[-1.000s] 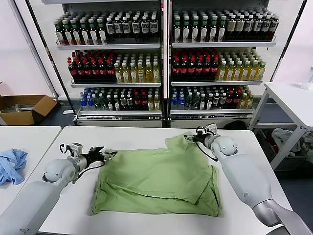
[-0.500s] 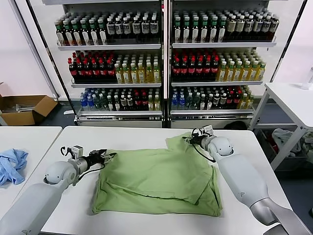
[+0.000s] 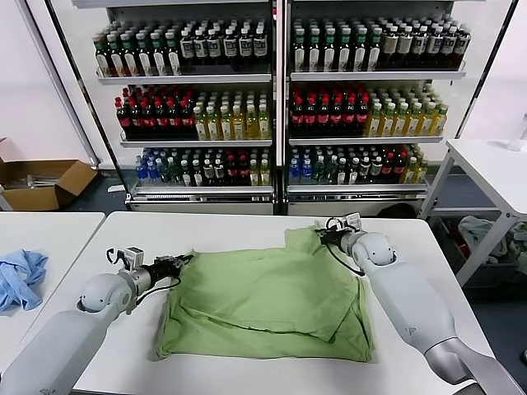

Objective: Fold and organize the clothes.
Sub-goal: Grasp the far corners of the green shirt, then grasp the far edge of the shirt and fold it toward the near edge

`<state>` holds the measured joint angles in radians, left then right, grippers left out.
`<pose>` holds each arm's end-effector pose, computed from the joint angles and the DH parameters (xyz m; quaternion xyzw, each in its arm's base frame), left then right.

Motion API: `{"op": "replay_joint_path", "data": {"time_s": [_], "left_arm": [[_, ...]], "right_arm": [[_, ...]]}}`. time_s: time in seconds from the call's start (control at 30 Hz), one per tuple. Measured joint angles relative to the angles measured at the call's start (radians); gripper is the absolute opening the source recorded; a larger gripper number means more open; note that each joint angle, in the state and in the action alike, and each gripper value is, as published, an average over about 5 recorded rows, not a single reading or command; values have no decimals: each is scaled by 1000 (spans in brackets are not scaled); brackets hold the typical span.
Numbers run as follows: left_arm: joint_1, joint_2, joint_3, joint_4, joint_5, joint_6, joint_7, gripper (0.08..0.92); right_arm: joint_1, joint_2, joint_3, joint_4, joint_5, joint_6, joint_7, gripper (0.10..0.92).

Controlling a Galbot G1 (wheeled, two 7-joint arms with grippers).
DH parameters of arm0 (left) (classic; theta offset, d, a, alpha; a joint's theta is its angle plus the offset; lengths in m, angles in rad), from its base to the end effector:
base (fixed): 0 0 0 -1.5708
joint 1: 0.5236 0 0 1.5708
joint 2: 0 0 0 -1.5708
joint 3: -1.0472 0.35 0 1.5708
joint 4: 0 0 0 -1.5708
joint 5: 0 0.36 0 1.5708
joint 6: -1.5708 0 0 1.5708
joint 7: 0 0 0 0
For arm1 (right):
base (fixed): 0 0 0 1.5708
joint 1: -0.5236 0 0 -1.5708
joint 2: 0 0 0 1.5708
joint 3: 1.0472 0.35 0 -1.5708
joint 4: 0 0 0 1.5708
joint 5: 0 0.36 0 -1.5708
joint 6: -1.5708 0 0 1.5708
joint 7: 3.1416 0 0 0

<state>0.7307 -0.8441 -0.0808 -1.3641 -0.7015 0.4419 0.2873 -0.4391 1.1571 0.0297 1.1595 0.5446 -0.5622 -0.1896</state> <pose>0.4324 0.1688 -0.2973 -0.2150 -0.9332 -0.0284 0.2865 0.5328 -0.0553 -0.2568 0.1978 -0.9423 0.0314 0.2683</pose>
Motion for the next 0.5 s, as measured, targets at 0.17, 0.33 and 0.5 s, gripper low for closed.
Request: {"op": "replay_joint_path", "data": {"time_s": [0.17, 0.33, 0.5], "left_arm": [[17, 15, -26, -47, -4, -12, -9, 88], [49, 33, -61, -109, -4, -18, -15, 88], [104, 58, -109, -181, -3, -25, -14, 88]], "right_arm": [[-40, -24, 46, 100, 40, -8, 17, 106], [-106, -53, 97, 216, 80, -12, 36, 106], [-190, -82, 155, 340, 111, -14, 55, 106]]}}
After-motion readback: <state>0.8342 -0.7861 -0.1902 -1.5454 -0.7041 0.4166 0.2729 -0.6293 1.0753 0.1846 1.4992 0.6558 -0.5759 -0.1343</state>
